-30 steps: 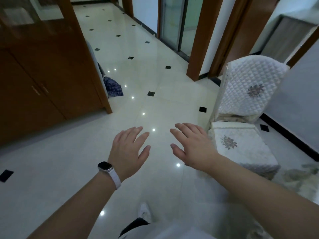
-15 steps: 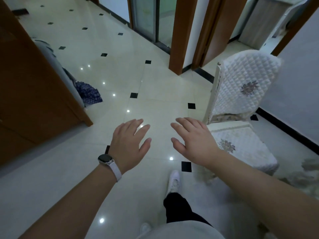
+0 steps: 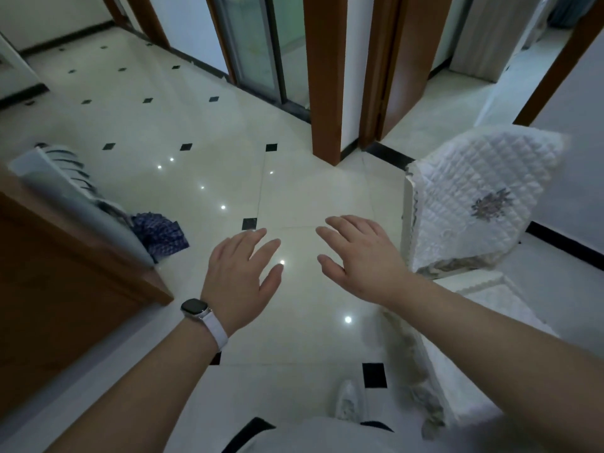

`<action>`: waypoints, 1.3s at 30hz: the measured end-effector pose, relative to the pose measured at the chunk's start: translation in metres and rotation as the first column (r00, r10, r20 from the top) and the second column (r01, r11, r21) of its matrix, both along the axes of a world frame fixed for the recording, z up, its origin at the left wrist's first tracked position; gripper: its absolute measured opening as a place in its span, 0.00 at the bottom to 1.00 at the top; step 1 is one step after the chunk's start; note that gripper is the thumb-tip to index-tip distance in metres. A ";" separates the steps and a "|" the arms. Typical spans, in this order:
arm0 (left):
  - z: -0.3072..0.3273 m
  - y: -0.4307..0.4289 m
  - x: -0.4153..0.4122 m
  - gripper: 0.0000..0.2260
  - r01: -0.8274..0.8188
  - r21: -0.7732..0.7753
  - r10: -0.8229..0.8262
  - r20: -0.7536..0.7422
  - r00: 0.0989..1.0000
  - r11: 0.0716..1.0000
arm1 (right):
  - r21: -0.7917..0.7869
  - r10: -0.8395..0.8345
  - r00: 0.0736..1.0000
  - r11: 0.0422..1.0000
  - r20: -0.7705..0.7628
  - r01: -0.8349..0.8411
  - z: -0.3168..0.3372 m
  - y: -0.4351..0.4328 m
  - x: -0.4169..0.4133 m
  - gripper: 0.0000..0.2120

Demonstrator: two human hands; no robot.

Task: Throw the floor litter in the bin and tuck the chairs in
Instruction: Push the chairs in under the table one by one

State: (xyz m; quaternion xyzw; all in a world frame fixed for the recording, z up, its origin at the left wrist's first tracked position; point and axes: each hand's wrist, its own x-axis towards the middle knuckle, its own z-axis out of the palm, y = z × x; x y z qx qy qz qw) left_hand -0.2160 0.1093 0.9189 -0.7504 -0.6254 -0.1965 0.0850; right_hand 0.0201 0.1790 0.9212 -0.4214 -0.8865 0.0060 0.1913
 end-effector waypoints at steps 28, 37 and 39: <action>-0.026 0.499 -0.069 0.19 0.457 -0.072 -0.449 0.108 0.887 0.887 | -0.145 -0.465 0.861 0.856 0.206 0.497 0.019 0.377 -0.075 0.26; -0.029 0.633 -0.001 0.20 0.597 -0.135 -0.592 0.078 0.802 0.791 | -0.155 -0.606 0.777 0.762 0.169 0.629 -0.006 0.470 -0.016 0.24; -0.029 0.663 0.019 0.20 0.605 -0.149 -0.604 0.057 0.795 0.782 | -0.171 -0.617 0.771 0.752 0.159 0.637 -0.016 0.499 0.001 0.24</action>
